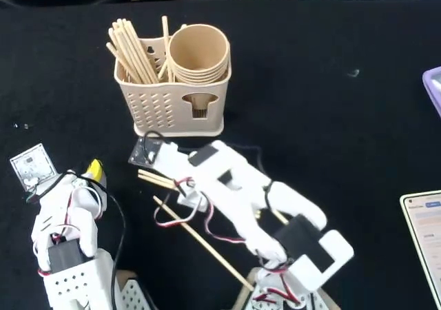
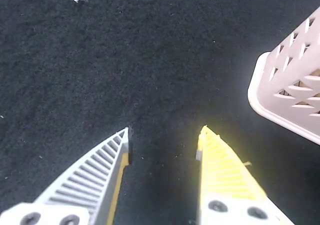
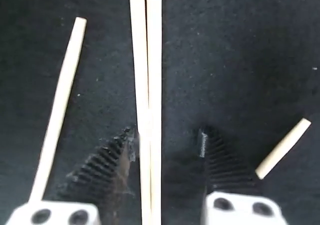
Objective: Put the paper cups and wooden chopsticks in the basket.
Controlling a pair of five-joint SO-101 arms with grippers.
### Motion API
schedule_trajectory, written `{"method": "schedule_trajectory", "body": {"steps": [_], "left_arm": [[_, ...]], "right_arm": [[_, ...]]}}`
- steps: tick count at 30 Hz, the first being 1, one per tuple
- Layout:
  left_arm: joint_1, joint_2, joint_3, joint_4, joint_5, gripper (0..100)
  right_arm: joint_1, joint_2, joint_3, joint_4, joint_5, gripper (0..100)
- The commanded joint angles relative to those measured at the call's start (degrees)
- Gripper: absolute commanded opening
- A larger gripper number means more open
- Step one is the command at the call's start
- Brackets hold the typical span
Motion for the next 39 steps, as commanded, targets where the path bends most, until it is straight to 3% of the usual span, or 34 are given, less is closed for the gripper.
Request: {"method": "schedule_trajectory", "body": {"steps": [1, 9, 19, 23, 26, 30, 34, 39], "left_arm": [[0.0, 0.1, -0.7, -1.3, 0.3, 22], [0.0, 0.1, -0.7, -1.3, 0.3, 22], [0.0, 0.1, -0.7, -1.3, 0.3, 22], [0.0, 0.1, -0.7, -1.3, 0.3, 22], [0.0, 0.1, -0.7, -1.3, 0.3, 22], [0.0, 0.1, -0.6, -1.3, 0.3, 22], [0.0, 0.1, -0.6, -1.3, 0.3, 22], [0.0, 0.1, -0.6, -1.3, 0.3, 22]], "right_arm": [[-1.1, 1.4, -1.4, 2.1, 4.7, 0.2], [1.6, -3.1, -0.6, 4.3, 3.2, 1.0], [3.3, -39.6, -3.9, 16.0, 2.9, 1.0], [3.2, -49.1, -5.3, 13.1, -4.1, 1.1], [3.1, -52.5, -5.9, 1.2, -13.5, 1.1], [3.2, -52.6, -3.7, -23.4, -22.6, 1.1], [2.1, -49.9, -0.1, -49.3, -24.8, 1.1], [1.5, -40.3, -2.6, -59.3, -25.0, 1.1]]}}
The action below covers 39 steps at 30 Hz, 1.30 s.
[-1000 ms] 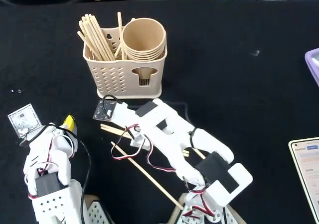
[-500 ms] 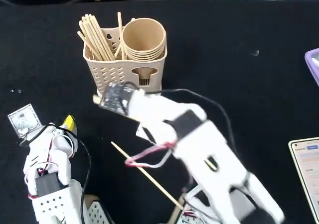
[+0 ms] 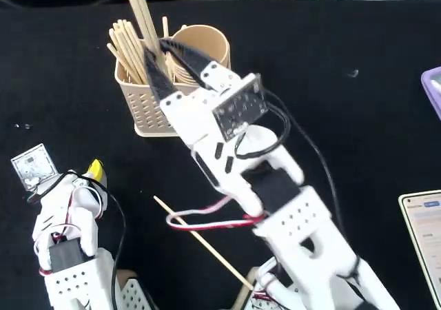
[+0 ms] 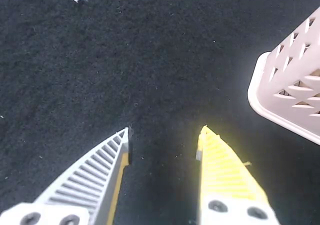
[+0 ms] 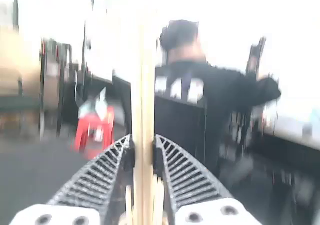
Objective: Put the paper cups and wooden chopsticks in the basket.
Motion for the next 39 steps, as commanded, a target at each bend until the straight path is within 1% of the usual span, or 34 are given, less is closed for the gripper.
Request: {"method": "schedule_trajectory", "body": {"steps": [1, 4, 9, 14, 16, 19, 20, 21, 25, 27, 32, 34, 36, 39], "left_arm": [[0.0, 0.1, -0.6, -1.3, 0.3, 22], [0.0, 0.1, -0.6, -1.3, 0.3, 22], [0.0, 0.1, -0.6, -1.3, 0.3, 22], [0.0, 0.1, -0.6, -1.3, 0.3, 22], [0.0, 0.1, -0.6, -1.3, 0.3, 22], [0.0, 0.1, -0.6, -1.3, 0.3, 22], [0.0, 0.1, -0.6, -1.3, 0.3, 22], [0.0, 0.1, -0.6, -1.3, 0.3, 22], [0.0, 0.1, -0.6, -1.3, 0.3, 22], [0.0, 0.1, -0.6, -1.3, 0.3, 22], [0.0, 0.1, -0.6, -1.3, 0.3, 22], [0.0, 0.1, -0.6, -1.3, 0.3, 22], [0.0, 0.1, -0.6, -1.3, 0.3, 22], [0.0, 0.1, -0.6, -1.3, 0.3, 22]], "right_arm": [[-0.7, 7.4, -4.2, -7.6, -1.0, 1.1], [-0.4, 15.8, -9.5, -10.8, -0.8, 1.1], [-0.4, 28.4, -16.7, -11.3, -0.7, 1.1], [0.8, 35.5, -18.5, -11.0, -0.8, 1.4], [0.9, 36.3, -18.4, -9.2, -0.8, 4.4], [0.5, 35.3, -18.9, -1.1, -1.1, 15.9], [0.4, 34.3, -19.1, 1.7, -1.1, 18.6], [0.1, 33.0, -19.7, 4.6, -1.1, 19.2], [-0.4, 25.5, -21.1, 15.6, -1.1, 15.8], [-1.1, 20.3, -20.5, 23.0, -1.1, 14.7], [-6.2, 6.2, -14.0, 52.4, -0.7, 14.4], [-8.8, 1.8, -9.2, 62.3, -0.6, 14.9], [-10.6, -0.9, -2.2, 67.2, -0.6, 14.9], [-12.7, -2.3, 10.1, 67.1, -0.5, 14.9]]}}
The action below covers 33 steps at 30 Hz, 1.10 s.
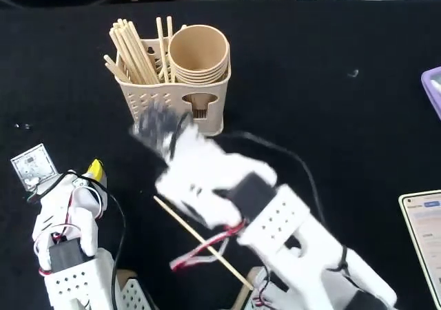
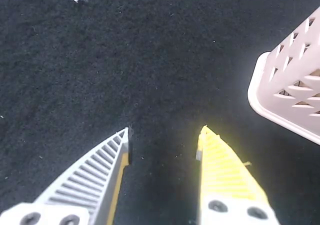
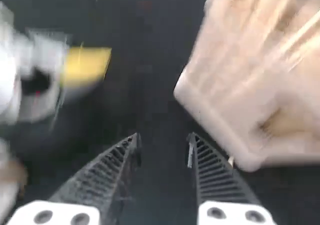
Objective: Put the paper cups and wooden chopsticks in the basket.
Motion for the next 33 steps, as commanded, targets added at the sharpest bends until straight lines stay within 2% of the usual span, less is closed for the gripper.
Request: {"method": "schedule_trajectory", "body": {"steps": [1, 5, 8, 19, 21, 23, 25, 33], "left_arm": [[0.0, 0.1, -0.6, -1.3, 0.3, 22], [0.0, 0.1, -0.6, -1.3, 0.3, 22], [0.0, 0.1, -0.6, -1.3, 0.3, 22], [0.0, 0.1, -0.6, -1.3, 0.2, 22], [0.0, 0.1, -0.6, -1.3, 0.2, 22], [0.0, 0.1, -0.6, -1.3, 0.2, 22], [0.0, 0.1, -0.6, -1.3, 0.2, 22], [0.0, 0.1, -0.6, -1.3, 0.2, 22]], "right_arm": [[-2.7, -2.9, 12.7, -0.2, 0.8, 14.9], [-4.6, -0.5, 24.4, -9.6, 3.3, 14.9], [-6.7, 3.6, 27.8, -13.7, 3.3, 14.9], [-8.7, 19.4, 24.5, -16.9, 3.5, 14.1], [-8.5, 20.6, 22.9, -15.1, 3.9, 8.4], [-7.3, 20.6, 21.8, -13.8, 3.9, 0.5], [-4.7, 19.9, 20.8, -10.9, 5.3, 1.1], [11.5, 9.5, 15.9, 4.0, 24.6, 1.0]]}}
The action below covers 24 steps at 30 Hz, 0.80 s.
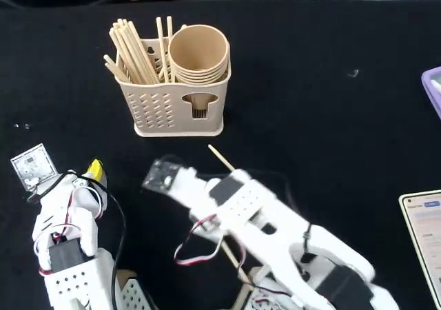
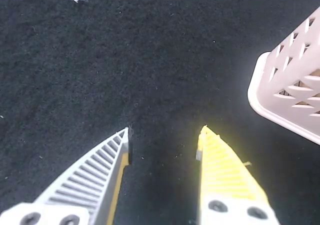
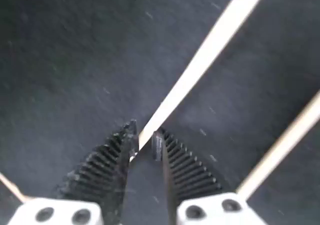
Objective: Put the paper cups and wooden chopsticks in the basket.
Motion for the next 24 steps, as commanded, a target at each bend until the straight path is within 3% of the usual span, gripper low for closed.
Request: {"method": "schedule_trajectory", "body": {"steps": [1, 7, 16, 19, 24], "left_arm": [[0.0, 0.1, -0.6, -1.3, 0.2, 22], [0.0, 0.1, -0.6, -1.3, 0.2, 22], [0.0, 0.1, -0.6, -1.3, 0.2, 22], [0.0, 0.1, -0.6, -1.3, 0.2, 22], [0.0, 0.1, -0.6, -1.3, 0.2, 22]], "right_arm": [[7.8, -6.6, -2.6, 5.6, 8.5, 1.0], [19.1, -13.4, -6.5, 7.7, 19.8, 1.0], [18.9, -13.5, -6.6, 10.1, 21.0, 1.0], [20.7, -13.6, -1.6, 6.7, 21.0, 1.0], [27.0, -13.6, 6.6, -8.1, 20.7, 1.3]]}}
